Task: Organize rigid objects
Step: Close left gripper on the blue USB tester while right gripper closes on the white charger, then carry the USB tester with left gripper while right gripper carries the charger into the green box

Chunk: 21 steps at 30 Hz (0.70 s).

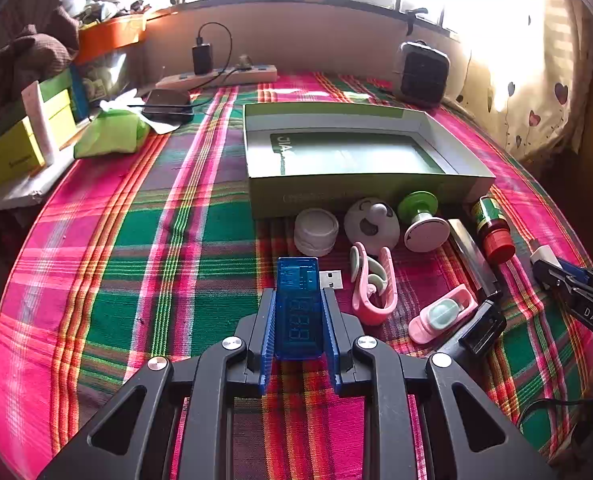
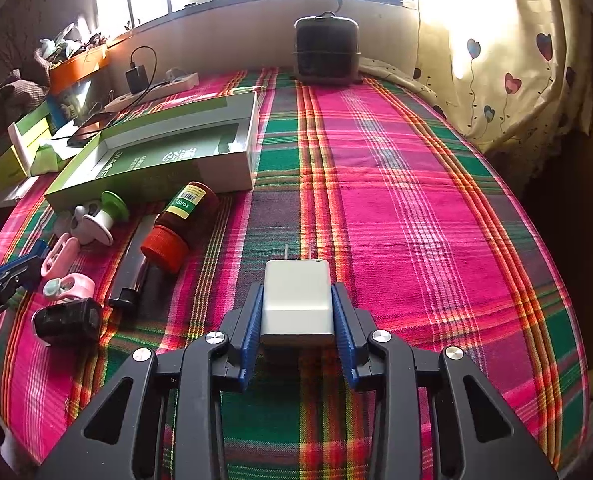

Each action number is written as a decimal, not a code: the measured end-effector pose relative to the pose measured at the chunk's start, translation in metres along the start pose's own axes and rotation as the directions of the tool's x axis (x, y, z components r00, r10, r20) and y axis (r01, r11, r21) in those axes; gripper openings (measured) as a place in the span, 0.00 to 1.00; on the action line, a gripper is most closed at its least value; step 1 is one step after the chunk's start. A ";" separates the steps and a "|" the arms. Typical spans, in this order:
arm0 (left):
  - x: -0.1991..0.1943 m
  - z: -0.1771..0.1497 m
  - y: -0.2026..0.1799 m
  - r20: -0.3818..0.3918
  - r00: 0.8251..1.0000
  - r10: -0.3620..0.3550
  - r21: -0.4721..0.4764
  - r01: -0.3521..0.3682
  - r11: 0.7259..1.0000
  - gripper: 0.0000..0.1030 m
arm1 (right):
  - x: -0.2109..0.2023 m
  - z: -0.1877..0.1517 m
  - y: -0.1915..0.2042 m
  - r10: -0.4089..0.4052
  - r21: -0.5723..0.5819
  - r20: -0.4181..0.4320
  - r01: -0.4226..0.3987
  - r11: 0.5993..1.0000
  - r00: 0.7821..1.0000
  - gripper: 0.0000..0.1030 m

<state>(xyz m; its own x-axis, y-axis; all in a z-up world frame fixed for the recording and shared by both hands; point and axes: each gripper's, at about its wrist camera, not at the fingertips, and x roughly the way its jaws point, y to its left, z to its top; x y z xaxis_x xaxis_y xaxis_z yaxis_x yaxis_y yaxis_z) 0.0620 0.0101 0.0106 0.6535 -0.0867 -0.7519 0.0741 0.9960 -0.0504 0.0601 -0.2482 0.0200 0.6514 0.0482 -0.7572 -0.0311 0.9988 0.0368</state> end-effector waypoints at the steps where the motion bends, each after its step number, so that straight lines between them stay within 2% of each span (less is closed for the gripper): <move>1: 0.000 0.000 0.000 0.001 1.000 -0.001 -0.002 0.001 1.000 0.20 | 0.000 0.000 0.000 0.002 0.001 0.000 -0.002 1.000 1.000 0.34; 11: -0.014 0.009 -0.002 0.031 1.000 -0.006 -0.007 0.006 1.000 0.20 | -0.010 0.003 0.002 0.024 -0.012 0.025 -0.023 1.000 0.999 0.34; 21: -0.024 0.040 -0.006 0.075 0.997 -0.032 0.017 0.031 0.999 0.20 | -0.027 0.028 0.007 0.066 -0.032 0.078 -0.064 0.997 0.995 0.34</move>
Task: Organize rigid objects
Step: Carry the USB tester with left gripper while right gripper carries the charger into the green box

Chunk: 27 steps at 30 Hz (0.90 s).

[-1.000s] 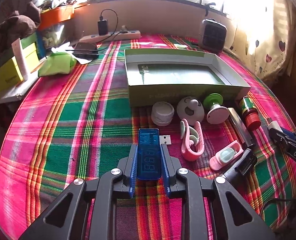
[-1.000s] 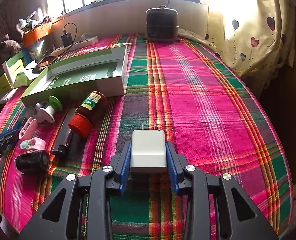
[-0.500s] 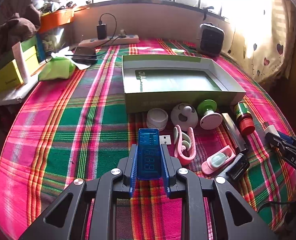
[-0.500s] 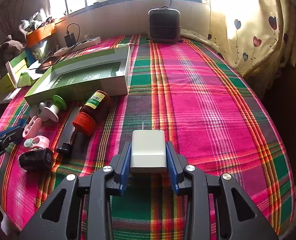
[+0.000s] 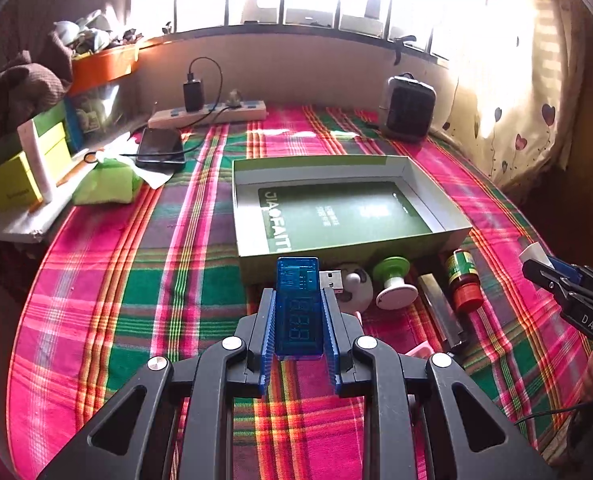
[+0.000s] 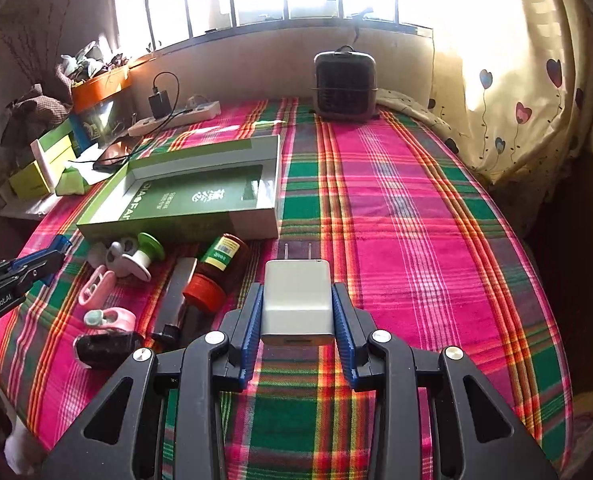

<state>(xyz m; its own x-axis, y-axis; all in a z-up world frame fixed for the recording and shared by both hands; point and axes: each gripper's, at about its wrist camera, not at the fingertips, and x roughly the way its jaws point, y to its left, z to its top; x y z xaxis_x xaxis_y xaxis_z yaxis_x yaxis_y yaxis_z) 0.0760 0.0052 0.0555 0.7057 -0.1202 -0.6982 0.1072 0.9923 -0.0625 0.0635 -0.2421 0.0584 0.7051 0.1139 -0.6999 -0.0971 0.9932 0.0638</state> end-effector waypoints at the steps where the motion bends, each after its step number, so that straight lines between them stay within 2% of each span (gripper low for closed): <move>1: 0.001 0.003 -0.001 0.003 1.000 0.004 0.002 -0.004 1.000 0.20 | -0.001 0.004 0.002 0.002 -0.009 0.008 -0.002 1.000 1.000 0.34; 11: 0.025 0.035 -0.001 0.002 1.000 -0.012 0.003 0.012 1.000 0.20 | 0.012 0.040 0.016 0.056 -0.055 0.021 -0.055 0.997 0.998 0.34; 19: 0.055 0.059 0.002 -0.021 0.999 -0.027 -0.006 0.027 1.000 0.20 | 0.044 0.068 0.027 0.103 -0.083 -0.008 -0.103 0.991 0.995 0.34; 27: 0.083 0.075 0.000 -0.055 0.998 -0.026 -0.006 0.026 1.000 0.20 | 0.082 0.090 0.043 0.110 -0.119 -0.060 -0.116 0.986 0.992 0.34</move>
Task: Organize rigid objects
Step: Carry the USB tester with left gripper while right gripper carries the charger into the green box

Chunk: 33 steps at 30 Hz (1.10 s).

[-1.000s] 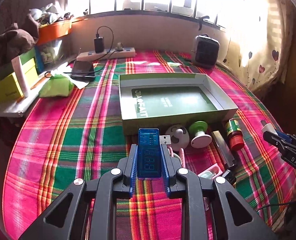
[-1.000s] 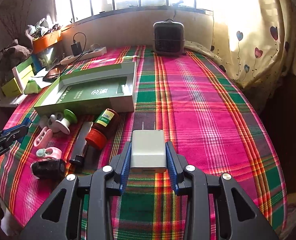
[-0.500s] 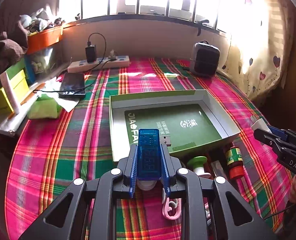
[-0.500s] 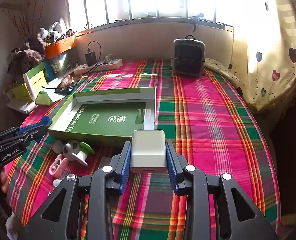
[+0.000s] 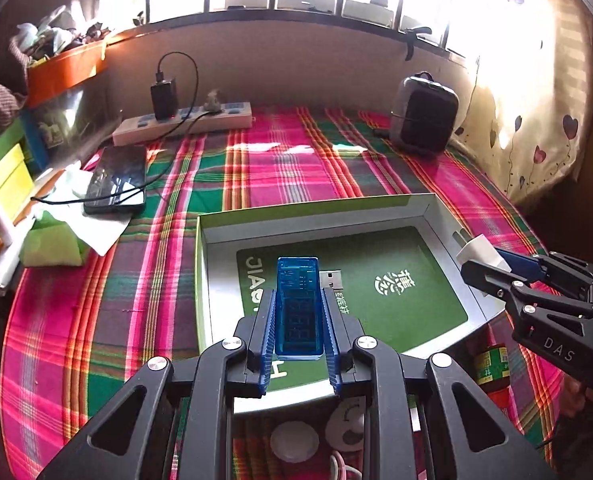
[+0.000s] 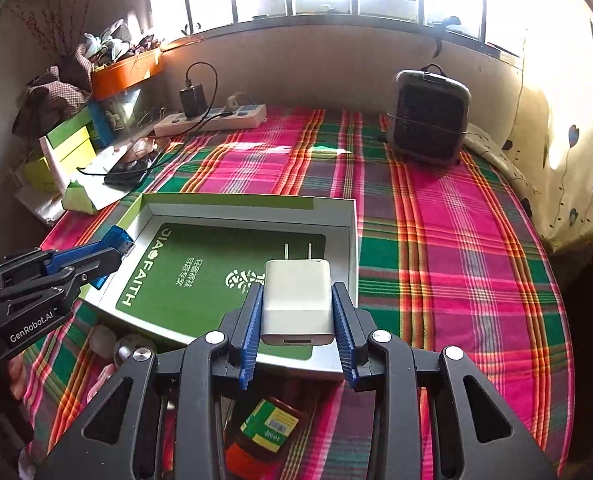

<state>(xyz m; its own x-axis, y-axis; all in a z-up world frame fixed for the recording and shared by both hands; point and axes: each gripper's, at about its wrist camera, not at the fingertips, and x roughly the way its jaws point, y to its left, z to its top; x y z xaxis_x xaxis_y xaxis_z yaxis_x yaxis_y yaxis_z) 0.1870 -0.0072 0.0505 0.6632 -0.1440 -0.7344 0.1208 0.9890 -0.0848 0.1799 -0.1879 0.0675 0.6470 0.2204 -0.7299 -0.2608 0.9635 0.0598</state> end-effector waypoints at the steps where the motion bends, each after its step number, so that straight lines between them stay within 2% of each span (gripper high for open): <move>1: 0.004 0.001 0.000 -0.006 1.000 0.000 -0.002 0.000 1.000 0.20 | 0.005 0.002 0.001 0.005 -0.002 -0.007 -0.005 1.000 1.000 0.34; 15: 0.039 0.010 0.003 -0.054 0.998 0.015 -0.006 -0.015 1.000 0.20 | 0.056 0.019 0.006 0.043 -0.017 -0.100 -0.045 0.999 0.994 0.34; 33: 0.052 0.009 0.002 -0.073 0.997 0.022 0.002 -0.022 1.000 0.20 | 0.078 0.020 0.008 0.017 -0.039 -0.132 -0.022 0.999 0.991 0.34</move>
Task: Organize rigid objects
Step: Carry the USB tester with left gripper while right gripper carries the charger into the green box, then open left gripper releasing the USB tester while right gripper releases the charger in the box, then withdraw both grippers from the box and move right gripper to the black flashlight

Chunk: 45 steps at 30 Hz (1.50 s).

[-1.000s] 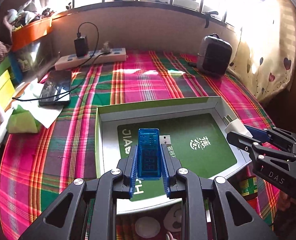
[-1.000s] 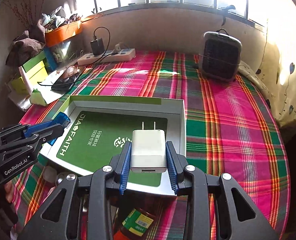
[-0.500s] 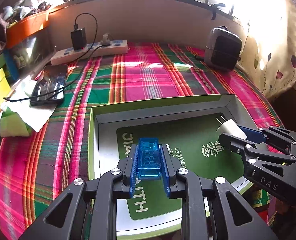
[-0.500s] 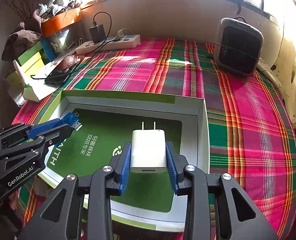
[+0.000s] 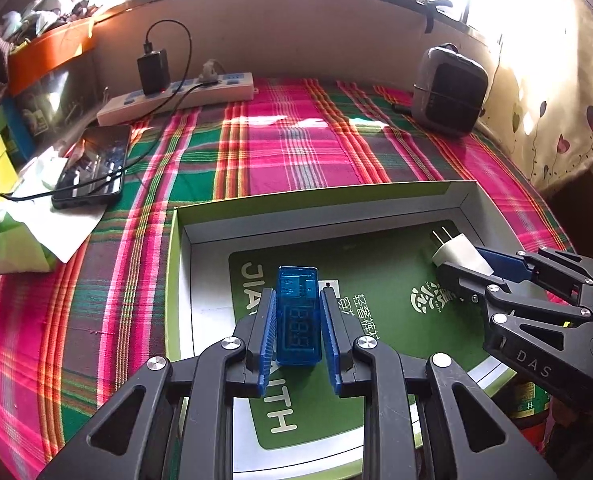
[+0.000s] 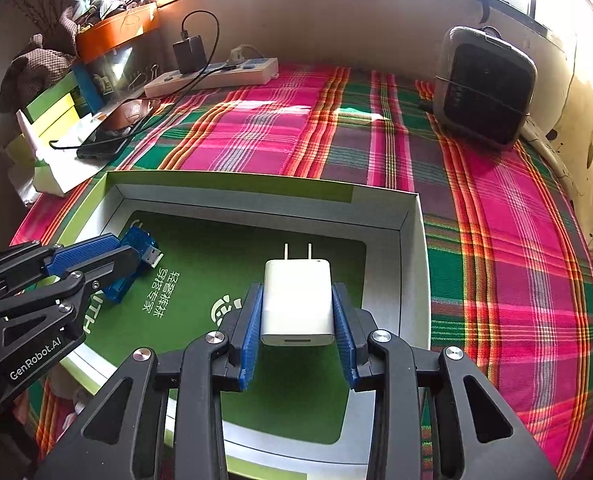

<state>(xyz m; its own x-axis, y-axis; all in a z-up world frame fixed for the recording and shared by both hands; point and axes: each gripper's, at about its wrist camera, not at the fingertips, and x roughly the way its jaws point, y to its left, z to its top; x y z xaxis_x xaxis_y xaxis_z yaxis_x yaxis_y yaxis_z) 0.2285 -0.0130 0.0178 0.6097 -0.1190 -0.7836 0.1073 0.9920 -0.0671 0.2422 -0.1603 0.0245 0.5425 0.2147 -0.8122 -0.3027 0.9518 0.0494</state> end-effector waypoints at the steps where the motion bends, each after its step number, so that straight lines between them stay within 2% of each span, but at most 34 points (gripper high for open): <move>1: 0.000 0.000 0.000 0.000 1.000 -0.001 -0.001 0.001 1.000 0.20 | 0.001 0.000 0.000 -0.003 0.004 -0.001 0.003 1.000 1.000 0.34; 12: -0.003 -0.002 -0.001 -0.005 1.000 0.010 0.010 -0.010 1.000 0.21 | -0.001 -0.001 -0.001 -0.007 0.017 0.013 0.007 1.000 1.000 0.35; 18: -0.010 -0.007 0.000 -0.008 1.000 0.010 0.005 -0.010 1.000 0.32 | -0.011 -0.005 -0.002 -0.009 0.031 0.037 0.008 0.999 0.999 0.40; 28: -0.042 -0.019 -0.001 0.042 0.999 0.003 0.005 -0.003 1.000 0.36 | -0.037 -0.017 0.002 -0.002 0.055 0.082 -0.002 0.998 0.997 0.48; 34: -0.065 -0.032 0.000 0.078 0.997 0.008 -0.002 -0.008 1.000 0.36 | -0.057 -0.031 0.007 0.000 0.071 0.110 -0.007 0.997 0.994 0.49; 45: -0.100 -0.073 -0.002 0.106 0.992 -0.061 0.011 0.061 0.998 0.36 | -0.091 -0.072 0.013 -0.008 0.097 0.136 -0.005 0.995 0.991 0.49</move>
<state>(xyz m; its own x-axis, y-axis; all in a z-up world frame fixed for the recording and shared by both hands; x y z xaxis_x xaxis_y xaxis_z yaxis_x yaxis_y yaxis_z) 0.1102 -0.0003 0.0511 0.6816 -0.1836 -0.7083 0.1526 0.9824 -0.1078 0.1329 -0.1832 0.0569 0.6464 0.2346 -0.7261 -0.2283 0.9674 0.1093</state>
